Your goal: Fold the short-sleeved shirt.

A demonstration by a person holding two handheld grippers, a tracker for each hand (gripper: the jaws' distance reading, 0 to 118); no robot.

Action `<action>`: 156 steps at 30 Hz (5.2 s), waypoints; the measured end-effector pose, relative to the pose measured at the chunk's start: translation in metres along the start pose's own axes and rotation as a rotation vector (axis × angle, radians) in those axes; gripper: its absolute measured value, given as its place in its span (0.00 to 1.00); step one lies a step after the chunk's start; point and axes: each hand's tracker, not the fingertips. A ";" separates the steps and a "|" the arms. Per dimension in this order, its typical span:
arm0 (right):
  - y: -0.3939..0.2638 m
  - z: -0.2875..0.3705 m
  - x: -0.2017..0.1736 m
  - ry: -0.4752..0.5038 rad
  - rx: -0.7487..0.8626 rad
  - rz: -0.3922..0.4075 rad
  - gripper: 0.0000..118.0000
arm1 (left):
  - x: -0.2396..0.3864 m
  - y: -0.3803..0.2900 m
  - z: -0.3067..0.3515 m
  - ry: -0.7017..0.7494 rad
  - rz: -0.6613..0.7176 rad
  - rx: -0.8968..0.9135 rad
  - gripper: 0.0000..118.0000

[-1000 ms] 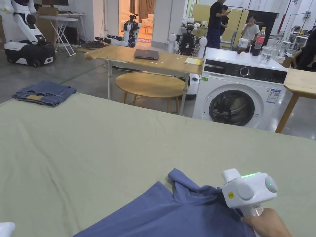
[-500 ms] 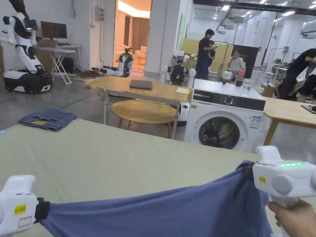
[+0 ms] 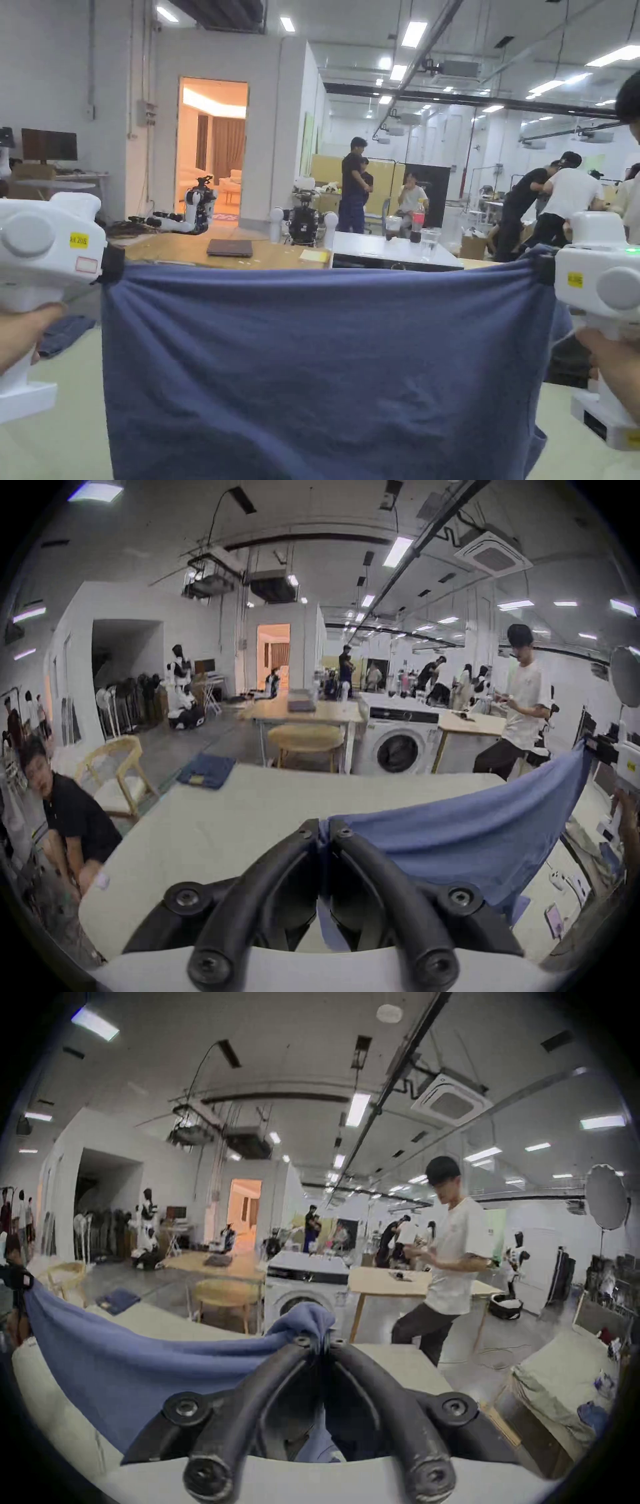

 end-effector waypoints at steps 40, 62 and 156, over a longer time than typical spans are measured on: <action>-0.069 -0.017 0.006 -0.104 -0.027 0.046 0.01 | 0.019 -0.017 -0.070 -0.004 -0.069 0.014 0.00; -0.268 0.179 0.010 -0.059 -0.352 0.104 0.01 | 0.008 -0.268 0.072 -0.064 -0.038 -0.176 0.00; -0.354 0.186 -0.024 0.002 -0.533 -0.037 0.20 | 0.013 -0.425 0.026 -0.017 -0.036 -0.744 0.03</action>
